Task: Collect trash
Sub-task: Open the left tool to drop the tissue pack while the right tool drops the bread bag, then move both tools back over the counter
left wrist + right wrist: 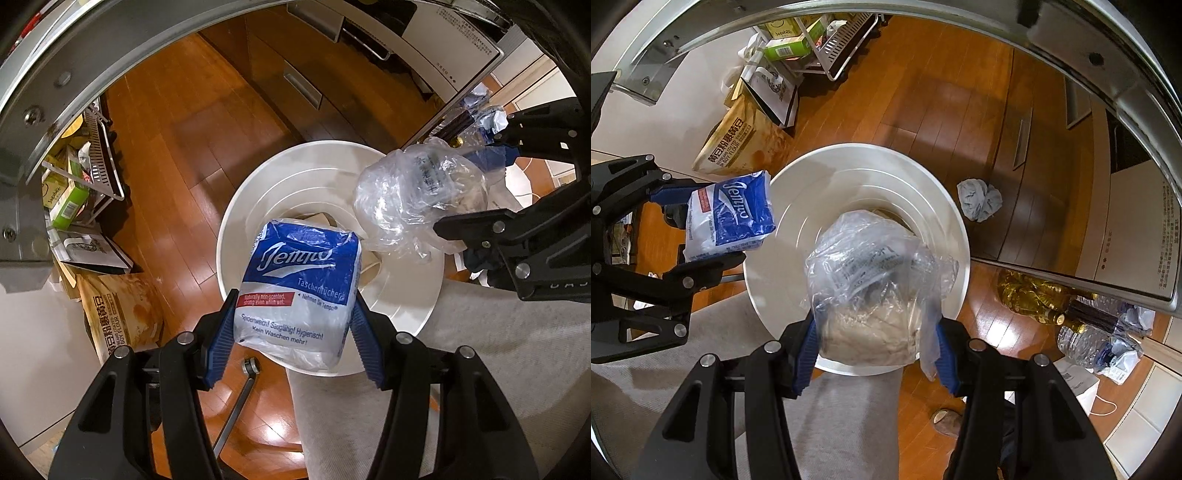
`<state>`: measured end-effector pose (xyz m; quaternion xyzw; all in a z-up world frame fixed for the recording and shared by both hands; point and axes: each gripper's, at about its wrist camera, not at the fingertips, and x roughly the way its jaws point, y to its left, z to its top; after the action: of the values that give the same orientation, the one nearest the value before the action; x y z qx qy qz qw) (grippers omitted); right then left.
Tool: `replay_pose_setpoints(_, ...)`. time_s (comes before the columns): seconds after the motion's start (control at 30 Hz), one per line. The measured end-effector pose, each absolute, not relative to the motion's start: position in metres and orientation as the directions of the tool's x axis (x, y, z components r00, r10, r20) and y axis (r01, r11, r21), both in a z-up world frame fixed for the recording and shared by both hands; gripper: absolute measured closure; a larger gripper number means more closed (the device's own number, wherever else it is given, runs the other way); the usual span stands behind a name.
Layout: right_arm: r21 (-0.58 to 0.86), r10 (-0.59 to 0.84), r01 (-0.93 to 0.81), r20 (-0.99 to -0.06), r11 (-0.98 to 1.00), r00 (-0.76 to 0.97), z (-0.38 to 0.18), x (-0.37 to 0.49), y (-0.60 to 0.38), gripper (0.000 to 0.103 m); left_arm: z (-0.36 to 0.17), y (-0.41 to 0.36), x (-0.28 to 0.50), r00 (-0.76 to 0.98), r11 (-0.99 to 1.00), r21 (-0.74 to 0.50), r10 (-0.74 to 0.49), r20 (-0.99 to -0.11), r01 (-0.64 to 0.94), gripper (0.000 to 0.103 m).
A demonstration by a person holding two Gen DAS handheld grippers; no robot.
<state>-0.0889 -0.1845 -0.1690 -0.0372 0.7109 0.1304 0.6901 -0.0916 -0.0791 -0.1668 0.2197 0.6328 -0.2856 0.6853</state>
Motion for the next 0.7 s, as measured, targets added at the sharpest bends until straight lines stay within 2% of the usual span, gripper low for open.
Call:
replay_pose_setpoints(0.17,0.13,0.125,-0.229,-0.992,0.965,-0.037,-0.168,-0.087,-0.186,0.049,-0.166,-0.08,-0.091,0.026,0.736,-0.069,-0.117,-0.993,0.674,0.042)
replay_pose_setpoints(0.27,0.146,0.141,-0.196,-0.989,0.97,-0.036,-0.167,-0.085,-0.19,0.042,-0.164,-0.079,-0.089,0.025,0.742,-0.078,-0.127,-0.992,0.666,0.021)
replay_pose_setpoints(0.3,0.156,0.152,-0.182,-0.988,0.971,-0.037,-0.167,-0.085,-0.192,0.04,-0.163,-0.079,-0.089,0.036,0.743,-0.072,-0.129,-0.991,0.665,0.018)
replay_pose_setpoints(0.57,0.16,0.157,-0.146,-0.987,0.976,-0.026,-0.162,-0.086,-0.198,0.036,-0.158,-0.077,-0.09,0.044,0.739,-0.063,-0.124,-0.991,0.67,0.018)
replay_pose_setpoints(0.7,0.142,0.143,-0.144,-0.99,0.979,-0.005,-0.151,-0.092,-0.201,0.028,-0.151,-0.072,-0.092,0.052,0.741,-0.064,-0.132,-0.99,0.669,0.018)
